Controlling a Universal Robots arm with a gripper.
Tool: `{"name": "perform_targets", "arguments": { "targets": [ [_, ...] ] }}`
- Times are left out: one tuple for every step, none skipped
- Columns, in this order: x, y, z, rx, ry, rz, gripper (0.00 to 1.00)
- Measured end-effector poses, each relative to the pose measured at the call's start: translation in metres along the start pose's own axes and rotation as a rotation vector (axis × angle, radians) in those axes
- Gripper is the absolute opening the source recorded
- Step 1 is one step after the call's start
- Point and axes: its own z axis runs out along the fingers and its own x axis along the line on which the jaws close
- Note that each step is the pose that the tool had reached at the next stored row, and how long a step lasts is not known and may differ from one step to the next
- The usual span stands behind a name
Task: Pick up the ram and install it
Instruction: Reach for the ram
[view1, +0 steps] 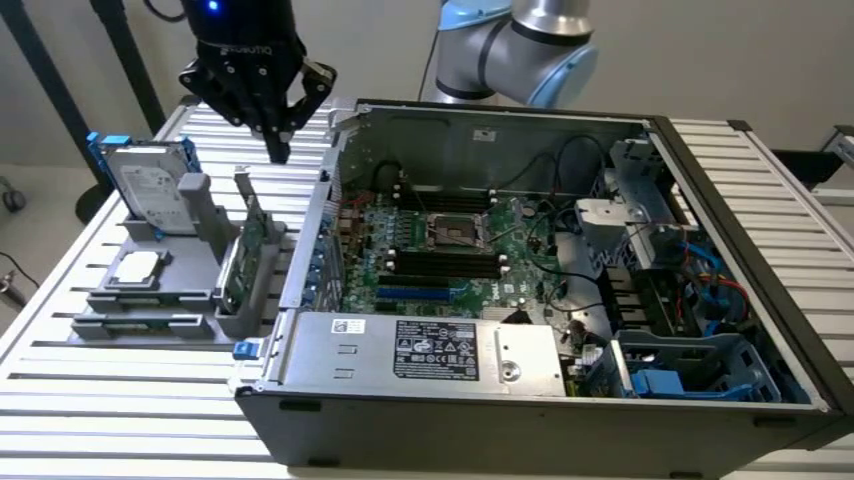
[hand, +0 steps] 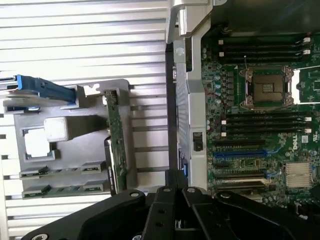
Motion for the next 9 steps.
{"name": "perform_targets", "arguments": {
  "targets": [
    [0.005, -0.0010, 0.0005, -0.0001, 0.0000, 0.000, 0.11],
    [0.009, -0.0019, 0.0011, 0.0000, 0.0000, 0.000, 0.11],
    [0.014, -0.0030, 0.0016, 0.0000, 0.0000, 0.000, 0.11],
    [0.018, -0.0039, 0.0022, -0.0001, -0.0001, 0.000, 0.11],
    [0.022, -0.0048, 0.0028, 0.0000, 0.0000, 0.000, 0.11],
    [0.027, -0.0057, 0.0034, 0.0000, 0.0000, 0.000, 0.11],
    [0.032, -0.0066, 0.0042, -0.0001, 0.0000, 0.000, 0.11],
    [0.036, -0.0073, 0.0049, 0.0000, 0.0000, 0.000, 0.11],
    [0.041, -0.0081, 0.0058, 0.0000, 0.0001, 0.000, 0.11]
  ]
}}
